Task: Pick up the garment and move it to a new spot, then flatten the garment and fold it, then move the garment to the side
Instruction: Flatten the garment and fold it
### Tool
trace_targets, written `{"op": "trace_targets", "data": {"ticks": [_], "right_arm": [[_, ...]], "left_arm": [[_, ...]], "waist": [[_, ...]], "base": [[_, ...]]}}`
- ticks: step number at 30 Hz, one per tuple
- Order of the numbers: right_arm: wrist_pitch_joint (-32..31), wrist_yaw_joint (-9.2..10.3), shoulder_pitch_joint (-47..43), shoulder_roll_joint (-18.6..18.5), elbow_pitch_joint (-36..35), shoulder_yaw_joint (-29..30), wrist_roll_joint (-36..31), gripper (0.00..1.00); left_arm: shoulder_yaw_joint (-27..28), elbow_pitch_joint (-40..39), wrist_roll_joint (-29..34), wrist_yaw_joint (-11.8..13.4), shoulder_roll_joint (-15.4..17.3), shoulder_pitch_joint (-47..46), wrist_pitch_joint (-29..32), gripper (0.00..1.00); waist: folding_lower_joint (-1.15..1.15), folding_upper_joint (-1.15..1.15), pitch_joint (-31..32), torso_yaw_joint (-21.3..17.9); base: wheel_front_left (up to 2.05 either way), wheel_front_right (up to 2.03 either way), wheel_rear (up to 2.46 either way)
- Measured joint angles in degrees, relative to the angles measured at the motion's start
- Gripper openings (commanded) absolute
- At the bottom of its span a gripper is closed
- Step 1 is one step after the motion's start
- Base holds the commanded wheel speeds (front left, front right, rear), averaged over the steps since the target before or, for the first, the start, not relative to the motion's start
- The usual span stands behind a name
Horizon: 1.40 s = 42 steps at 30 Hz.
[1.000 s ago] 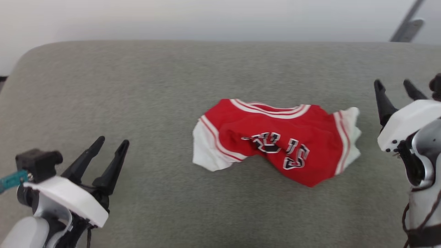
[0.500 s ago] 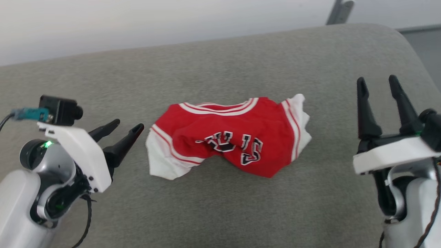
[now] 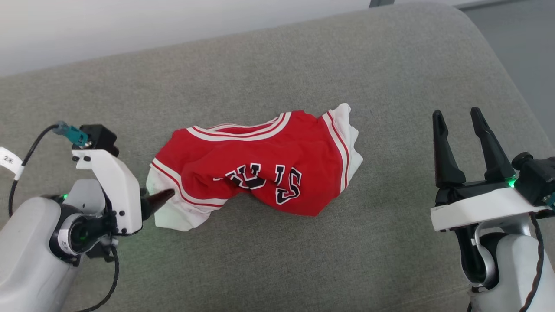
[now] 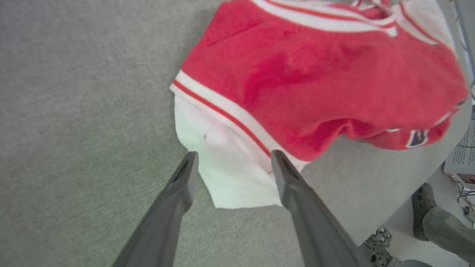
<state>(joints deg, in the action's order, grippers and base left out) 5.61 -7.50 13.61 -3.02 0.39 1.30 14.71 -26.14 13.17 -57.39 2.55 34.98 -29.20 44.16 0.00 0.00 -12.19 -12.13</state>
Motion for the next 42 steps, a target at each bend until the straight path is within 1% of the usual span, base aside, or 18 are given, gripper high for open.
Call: {"op": "trace_targets", "data": {"ticks": [3,5,8,12,13,14,15,20,24,26,32,37,39,42], "right_arm": [[0.0,0.0,0.1,0.0,0.0,-0.2,0.5,1.0],[0.0,0.0,0.3,0.0,0.0,-0.3,0.6,1.0],[0.0,0.0,0.7,0.1,0.2,-0.7,1.0,1.0],[0.5,0.0,1.5,0.1,0.7,-0.9,1.2,1.0],[0.5,0.0,1.7,0.1,0.9,-0.9,1.2,1.0],[0.5,0.0,1.9,0.1,1.0,-0.9,1.1,1.0],[0.5,0.0,2.1,0.1,1.2,-0.8,1.1,1.0],[0.5,0.0,2.4,0.1,1.5,0.6,0.5,1.0],[-0.1,0.0,2.6,0.1,1.2,1.7,-0.2,1.0],[-0.6,0.0,2.7,0.1,0.9,2.5,-0.5,1.0],[-1.7,0.0,2.8,0.1,0.0,4.2,-1.1,1.0],[-2.3,0.0,2.5,0.1,-0.5,4.3,-1.1,1.0],[-2.6,0.0,2.4,0.1,-0.5,4.3,-1.0,1.0],[-2.6,0.0,2.2,0.1,-0.4,4.2,-0.7,1.0]], "left_arm": [[-0.8,3.3,0.1,1.2,-0.2,-0.1,1.7,1.0],[-1.4,5.3,1.0,1.5,-0.1,-0.6,1.9,1.0],[-1.1,7.5,0.7,1.4,-0.9,-2.3,1.4,1.0],[-1.2,11.0,0.7,0.5,-2.1,-4.1,0.8,1.0],[-1.3,11.9,0.6,0.4,-2.5,-4.6,0.9,0.93],[-1.4,12.6,0.5,-0.1,-2.7,-5.0,0.9,0.18],[-1.4,13.5,0.5,-0.3,-2.9,-5.4,0.8,0.0],[-1.5,15.9,0.4,-1.9,-3.5,-6.9,0.3,0.0],[-1.4,15.2,0.4,-2.6,-2.8,-7.3,-0.2,0.0],[-0.5,14.2,0.4,-2.4,-1.0,-7.3,-0.3,0.0],[3.2,6.8,-0.1,-0.6,6.5,-5.0,-0.3,0.0],[6.3,2.4,-0.4,2.1,12.5,-0.5,-0.2,0.0],[7.4,2.0,-1.1,2.7,13.3,1.2,-0.7,0.0],[8.2,2.6,-2.8,3.0,12.6,3.1,-1.7,0.0]], "waist": [[0.0,0.0,-1.2,-0.5],[0.0,0.0,-2.0,-0.8],[0.0,0.0,-3.2,-1.2],[0.0,0.0,-4.5,-1.5],[0.0,0.0,-4.7,-1.5],[0.0,0.0,-4.9,-1.4],[0.0,0.0,-5.0,-1.3],[0.0,0.0,-5.0,0.2],[0.0,0.0,-4.6,1.9],[0.0,0.0,-4.4,2.8],[0.0,0.0,-3.5,5.3],[0.0,0.0,-3.2,6.6],[0.0,0.0,-3.3,6.8],[0.0,0.0,-3.5,7.0]], "base": [[0.0,0.0,0.0],[0.0,0.0,0.0],[0.0,0.0,0.0],[0.0,0.0,0.0],[0.0,0.0,0.0],[0.0,0.0,0.0],[0.0,0.0,0.0],[0.0,0.0,0.0],[0.0,0.0,0.0],[0.0,0.0,0.0],[0.0,0.0,0.0],[0.0,0.0,0.0],[0.0,0.0,0.0],[0.0,0.0,0.0]]}}
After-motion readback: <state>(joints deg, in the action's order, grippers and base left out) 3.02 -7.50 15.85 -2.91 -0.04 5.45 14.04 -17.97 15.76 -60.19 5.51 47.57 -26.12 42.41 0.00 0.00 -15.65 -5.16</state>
